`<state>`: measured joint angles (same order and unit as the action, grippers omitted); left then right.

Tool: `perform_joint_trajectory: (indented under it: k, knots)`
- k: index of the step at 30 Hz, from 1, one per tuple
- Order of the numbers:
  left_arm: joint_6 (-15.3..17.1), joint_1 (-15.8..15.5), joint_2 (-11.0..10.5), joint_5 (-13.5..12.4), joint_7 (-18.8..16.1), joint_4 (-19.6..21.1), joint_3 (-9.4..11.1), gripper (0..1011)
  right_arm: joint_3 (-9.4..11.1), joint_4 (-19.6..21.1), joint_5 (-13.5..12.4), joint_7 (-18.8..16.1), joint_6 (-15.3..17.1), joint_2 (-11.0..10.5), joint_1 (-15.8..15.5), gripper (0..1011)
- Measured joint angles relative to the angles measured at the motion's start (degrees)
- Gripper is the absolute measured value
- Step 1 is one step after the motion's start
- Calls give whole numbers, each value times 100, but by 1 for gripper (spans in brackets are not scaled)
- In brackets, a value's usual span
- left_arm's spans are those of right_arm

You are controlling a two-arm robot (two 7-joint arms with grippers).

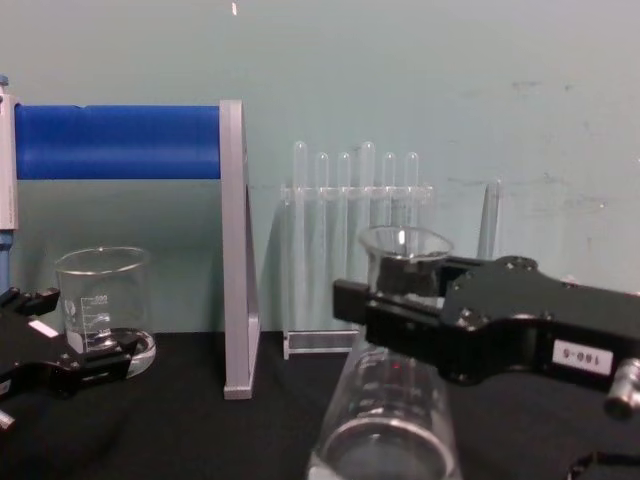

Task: Grasp the erlenmeyer flask with one hand, shake it three times, then place it back.

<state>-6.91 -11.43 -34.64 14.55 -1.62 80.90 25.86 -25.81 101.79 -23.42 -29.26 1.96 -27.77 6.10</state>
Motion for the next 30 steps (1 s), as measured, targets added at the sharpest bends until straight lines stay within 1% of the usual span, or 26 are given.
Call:
perform_joint_trajectory:
  k: [3,8,14,22,30]
  knots:
    - [0,0,0,0,0,0,0,1001,-61,46,-27,-43,-27,-49,-19,456]
    - [0,0,0,0,0,0,0,1001,-105,59,-53,-46,-42,-86,-14,457]
    - [0,0,0,0,0,0,0,1001,-67,-78,-43,141,-40,-35,79,456]
    - [0,0,0,0,0,0,0,1001,117,-440,77,472,-25,123,287,457]
    - [0,0,0,0,0,-1,0,1001,403,-860,231,802,-11,311,505,456]
